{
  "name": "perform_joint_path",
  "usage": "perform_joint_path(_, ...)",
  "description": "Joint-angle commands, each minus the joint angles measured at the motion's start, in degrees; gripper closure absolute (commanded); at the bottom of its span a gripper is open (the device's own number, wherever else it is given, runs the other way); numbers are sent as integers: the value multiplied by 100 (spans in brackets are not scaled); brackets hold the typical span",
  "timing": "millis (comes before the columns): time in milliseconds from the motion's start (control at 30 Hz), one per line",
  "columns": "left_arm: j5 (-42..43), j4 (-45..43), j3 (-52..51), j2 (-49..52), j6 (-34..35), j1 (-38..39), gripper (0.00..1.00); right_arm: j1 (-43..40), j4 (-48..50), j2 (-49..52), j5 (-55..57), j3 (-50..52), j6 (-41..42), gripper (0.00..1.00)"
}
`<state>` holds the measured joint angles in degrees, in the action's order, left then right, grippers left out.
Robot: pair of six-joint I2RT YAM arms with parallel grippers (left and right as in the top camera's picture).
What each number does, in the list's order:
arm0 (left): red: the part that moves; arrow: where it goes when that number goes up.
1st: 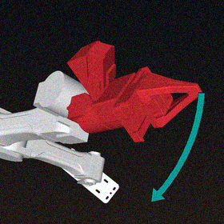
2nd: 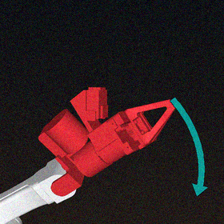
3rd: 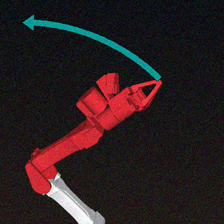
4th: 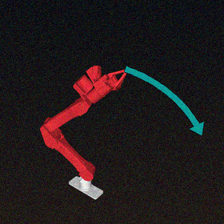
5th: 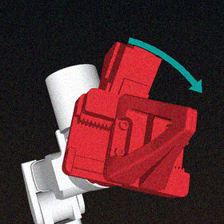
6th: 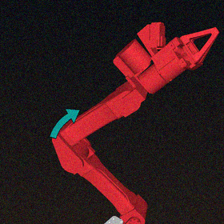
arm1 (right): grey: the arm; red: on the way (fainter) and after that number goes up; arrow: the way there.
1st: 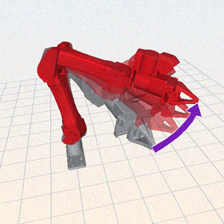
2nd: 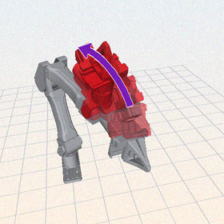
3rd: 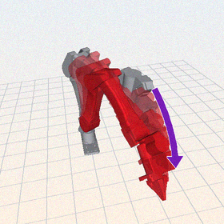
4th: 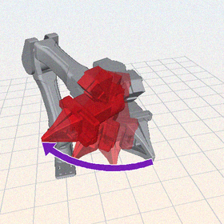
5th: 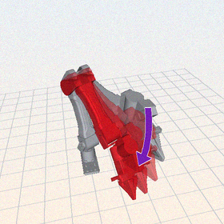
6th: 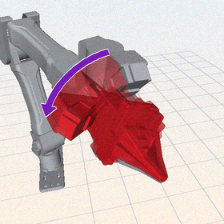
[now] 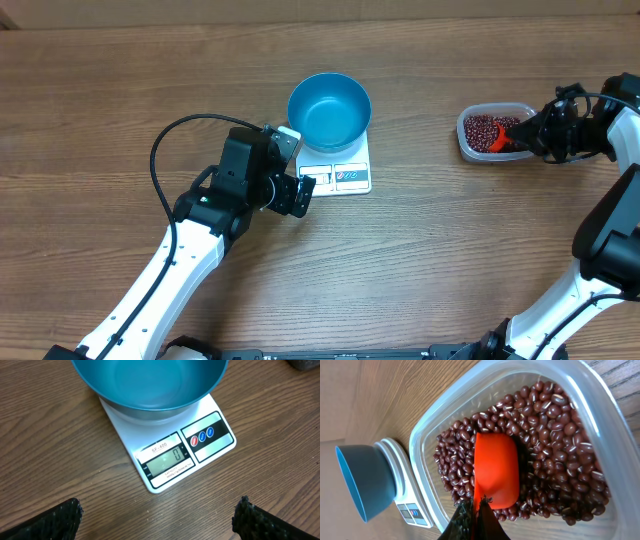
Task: Scoop item into bowl and weigh 150g on scale
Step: 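Lower the red scoop into the bean tub with the right gripper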
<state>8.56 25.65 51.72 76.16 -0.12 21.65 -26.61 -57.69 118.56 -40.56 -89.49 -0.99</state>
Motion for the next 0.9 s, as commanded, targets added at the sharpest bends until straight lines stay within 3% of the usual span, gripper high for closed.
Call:
perform_joint_path(0, -15, -17, -57, -129, 55, -26, 0, -50, -20, 149, -46, 142, 190, 96)
perform_joint_path(867, -15, -17, -57, -129, 55, -26, 0, -949, -116, 149, -2035, 140, -254, 96)
